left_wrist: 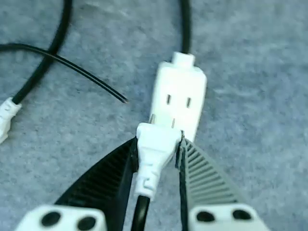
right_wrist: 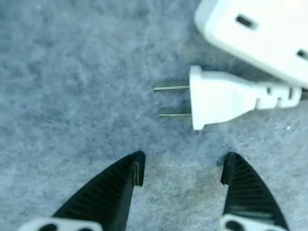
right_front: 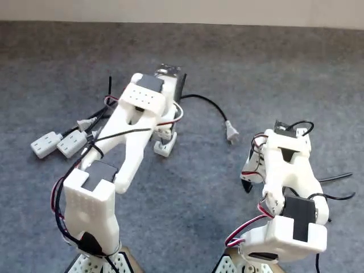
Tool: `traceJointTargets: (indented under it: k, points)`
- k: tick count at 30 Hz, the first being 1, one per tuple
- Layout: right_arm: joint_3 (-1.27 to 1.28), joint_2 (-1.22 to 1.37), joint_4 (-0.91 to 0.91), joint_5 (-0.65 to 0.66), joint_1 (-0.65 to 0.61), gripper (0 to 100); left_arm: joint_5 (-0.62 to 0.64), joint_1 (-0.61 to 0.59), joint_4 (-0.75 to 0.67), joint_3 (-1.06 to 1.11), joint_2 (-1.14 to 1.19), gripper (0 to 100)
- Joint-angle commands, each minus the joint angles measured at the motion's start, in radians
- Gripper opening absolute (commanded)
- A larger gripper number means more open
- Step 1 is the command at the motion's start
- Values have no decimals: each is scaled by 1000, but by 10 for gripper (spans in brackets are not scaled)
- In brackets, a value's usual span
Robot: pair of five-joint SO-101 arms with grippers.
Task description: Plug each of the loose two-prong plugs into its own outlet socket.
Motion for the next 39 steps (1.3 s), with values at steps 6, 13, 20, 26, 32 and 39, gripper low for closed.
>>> traceJointTargets:
  k: [6,13,20,26,32,39]
  points:
    - [1,4,-50,14,7,257,-35,7,-75,30,-15,7]
    - [1,5,-50,14,7,257,-32,18,-64,33,-47,7]
    - [1,5,-50,14,7,257,12,51,-92,222,-240,7]
    - [1,5,-50,14,7,257,11,61,-239,323,-271,7]
    - [1,5,-50,12,5,257,17,53,-288,361,-262,7]
    - [1,5,-50,12,5,257,58,53,-288,366,-199,7]
